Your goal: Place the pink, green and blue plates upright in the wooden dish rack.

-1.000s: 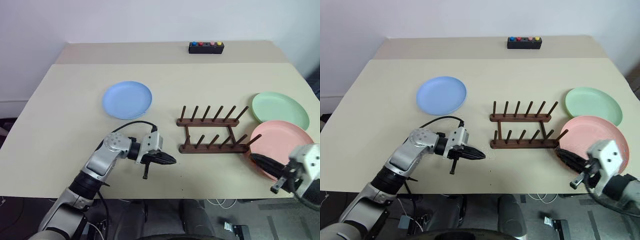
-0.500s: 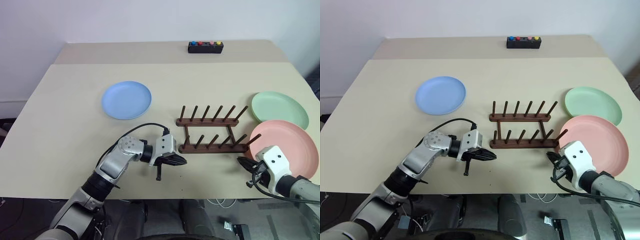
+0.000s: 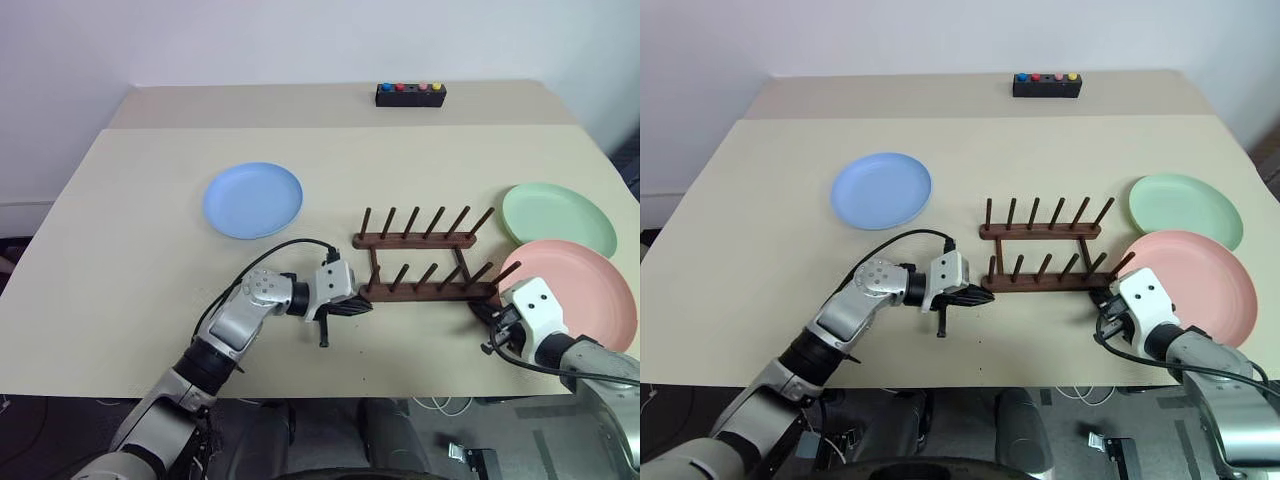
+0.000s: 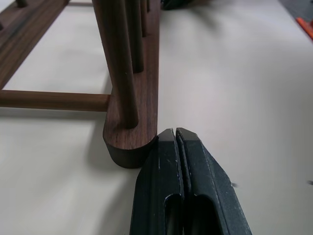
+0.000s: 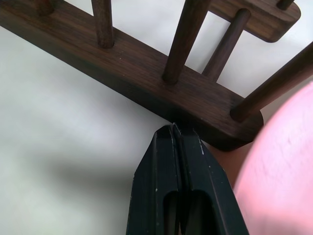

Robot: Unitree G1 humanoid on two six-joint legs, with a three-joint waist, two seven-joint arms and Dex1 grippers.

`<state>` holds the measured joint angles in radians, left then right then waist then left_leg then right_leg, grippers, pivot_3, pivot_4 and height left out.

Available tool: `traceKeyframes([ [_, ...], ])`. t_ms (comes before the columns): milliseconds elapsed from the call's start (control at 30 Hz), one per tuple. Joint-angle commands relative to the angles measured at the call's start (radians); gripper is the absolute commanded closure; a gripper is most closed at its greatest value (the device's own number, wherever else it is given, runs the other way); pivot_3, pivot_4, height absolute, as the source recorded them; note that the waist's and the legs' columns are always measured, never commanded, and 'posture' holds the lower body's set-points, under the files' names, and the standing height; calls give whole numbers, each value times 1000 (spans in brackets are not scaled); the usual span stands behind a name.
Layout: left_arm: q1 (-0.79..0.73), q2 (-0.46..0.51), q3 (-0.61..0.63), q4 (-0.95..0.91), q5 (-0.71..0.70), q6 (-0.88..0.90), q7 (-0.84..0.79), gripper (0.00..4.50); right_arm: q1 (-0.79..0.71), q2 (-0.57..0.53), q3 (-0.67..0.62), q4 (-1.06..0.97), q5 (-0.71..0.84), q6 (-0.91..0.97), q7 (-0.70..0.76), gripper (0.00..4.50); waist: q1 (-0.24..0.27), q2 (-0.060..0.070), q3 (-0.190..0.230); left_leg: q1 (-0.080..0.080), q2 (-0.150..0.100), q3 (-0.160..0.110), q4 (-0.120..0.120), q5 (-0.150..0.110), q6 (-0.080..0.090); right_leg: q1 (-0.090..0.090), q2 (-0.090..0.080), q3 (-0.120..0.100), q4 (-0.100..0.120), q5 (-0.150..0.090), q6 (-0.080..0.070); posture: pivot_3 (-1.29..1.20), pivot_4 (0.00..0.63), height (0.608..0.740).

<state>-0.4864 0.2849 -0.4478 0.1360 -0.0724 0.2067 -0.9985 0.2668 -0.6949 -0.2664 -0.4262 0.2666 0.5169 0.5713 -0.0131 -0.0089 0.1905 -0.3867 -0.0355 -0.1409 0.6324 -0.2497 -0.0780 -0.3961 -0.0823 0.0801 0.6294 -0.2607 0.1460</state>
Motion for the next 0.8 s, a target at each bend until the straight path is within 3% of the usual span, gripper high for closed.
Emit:
traceKeyframes([
  [33, -23, -10, 26, 18, 8, -30, 24, 4478, -20, 10, 5, 4, -13, -19, -6, 4493, 0, 0, 0, 0, 0, 0, 0, 0, 0, 0, 0, 0, 0, 0, 0, 0, 150, 740],
  [800, -92, -42, 69, 192, 35, -132, 80, 4478, -210, 8, 77, 172, -91, -113, 2, 4493, -1, 0, 0, 0, 0, 0, 0, 0, 0, 0, 0, 0, 1, 0, 0, 0, 150, 740],
])
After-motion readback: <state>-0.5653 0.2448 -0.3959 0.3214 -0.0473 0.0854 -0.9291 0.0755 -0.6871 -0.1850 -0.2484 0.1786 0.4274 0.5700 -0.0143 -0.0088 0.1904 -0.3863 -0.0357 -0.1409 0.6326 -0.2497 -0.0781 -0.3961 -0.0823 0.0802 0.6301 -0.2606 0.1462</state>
